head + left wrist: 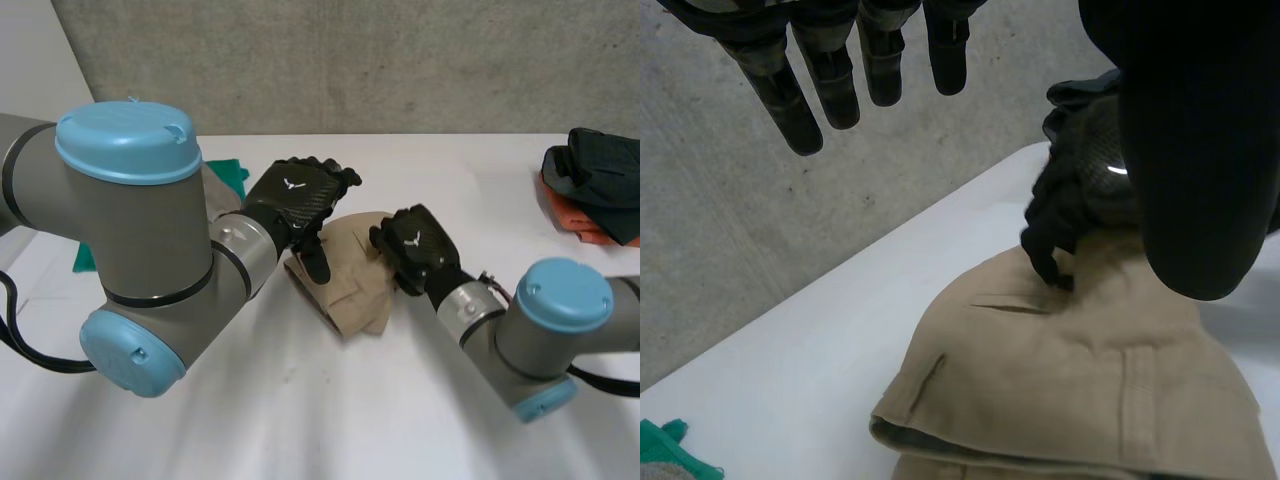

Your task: Fold the laundry.

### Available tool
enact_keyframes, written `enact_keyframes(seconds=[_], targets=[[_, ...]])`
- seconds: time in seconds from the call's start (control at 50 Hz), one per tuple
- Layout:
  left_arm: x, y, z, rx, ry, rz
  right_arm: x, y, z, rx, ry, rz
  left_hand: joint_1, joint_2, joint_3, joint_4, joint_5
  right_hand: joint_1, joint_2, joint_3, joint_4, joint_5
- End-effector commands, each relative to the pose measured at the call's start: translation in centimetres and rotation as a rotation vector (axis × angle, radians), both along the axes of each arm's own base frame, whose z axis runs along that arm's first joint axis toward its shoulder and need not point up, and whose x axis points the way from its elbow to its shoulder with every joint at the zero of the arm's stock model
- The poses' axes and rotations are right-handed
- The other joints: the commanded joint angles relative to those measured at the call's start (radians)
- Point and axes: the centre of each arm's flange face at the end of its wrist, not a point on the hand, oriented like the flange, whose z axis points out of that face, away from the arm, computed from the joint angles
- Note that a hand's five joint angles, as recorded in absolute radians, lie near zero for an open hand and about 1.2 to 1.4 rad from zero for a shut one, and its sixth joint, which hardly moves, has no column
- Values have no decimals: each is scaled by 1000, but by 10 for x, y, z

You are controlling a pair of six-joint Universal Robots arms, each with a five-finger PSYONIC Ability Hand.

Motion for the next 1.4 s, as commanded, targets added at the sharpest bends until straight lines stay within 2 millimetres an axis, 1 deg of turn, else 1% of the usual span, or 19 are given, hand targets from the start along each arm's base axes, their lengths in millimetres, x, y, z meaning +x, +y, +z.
enact_keyframes(seconds=[0.02,0.06,0.14,0.24,0.3,0.38,0.4,0.5,0.6,0.62,0.68,0.92,1.0,1.16,1.26,1.3,1.32,1.38,1.4], targets=[[2,-4,7,-16,13,9,5,-21,29,67,-54,-11,4,-12,-18,-9,-30,441,236,234,203,366],[2,-4,9,-21,18,9,6,-24,36,65,-66,-4,1,-15,-21,-11,-33,441,236,234,203,366],[1,-6,16,-43,36,9,0,-46,70,-12,-122,-29,7,-10,-15,-6,-27,441,236,234,203,366],[-2,-6,24,-73,59,4,-25,-91,135,-218,-245,-97,13,-4,-9,0,-21,441,236,234,203,366],[-4,-4,31,-93,76,-2,-39,-111,161,-291,-327,-118,13,-4,-9,0,-21,441,236,234,203,366],[-4,-1,34,-101,81,-8,-81,-149,193,-389,-442,-167,13,-4,-9,0,-21,441,236,234,203,366],[-5,-1,34,-101,81,-10,-102,-165,201,-424,-476,-192,13,-4,-9,0,-21,441,236,234,203,366],[-7,5,34,-101,79,-25,-160,-205,211,-494,-547,-252,13,-4,-9,0,-21,441,236,234,203,366],[-8,6,34,-103,81,-28,-220,-240,193,-490,-578,-320,16,-1,-6,3,-18,441,236,234,203,366],[-9,6,34,-103,81,-30,-238,-250,184,-485,-584,-340,13,-4,-9,0,-21,441,236,234,203,366],[-9,7,35,-106,83,-31,-266,-265,156,-435,-587,-351,13,-4,-9,0,-21,441,236,234,203,366],[-17,22,33,-98,80,-71,-348,-281,56,-260,-539,-378,16,-1,-6,3,-18,441,236,234,203,366],[-18,25,32,-93,78,-79,-364,-278,25,-190,-522,-379,16,-1,-6,3,-18,441,236,234,203,366],[-19,31,26,-78,66,-91,-375,-268,-6,-94,-521,-347,16,-1,-6,3,-18,441,236,234,203,366],[-21,36,24,-74,63,-105,-381,-266,1,-134,-516,-358,16,-1,-6,3,-18,441,236,234,203,366],[-22,38,25,-76,66,-114,-384,-264,14,-147,-516,-365,13,-4,-9,0,-21,441,236,234,203,366],[-23,39,25,-76,67,-119,-383,-263,19,-152,-517,-368,16,-1,-6,3,-18,226,22,20,-11,152],[-23,42,30,-82,80,-144,-383,-254,32,-119,-542,-408,16,-1,-6,3,-18,-715,-919,-921,-953,-789],[-23,43,32,-84,84,-150,-383,-252,36,-107,-549,-419,16,-1,-6,3,-18,-781,-986,-987,-1019,-855]])
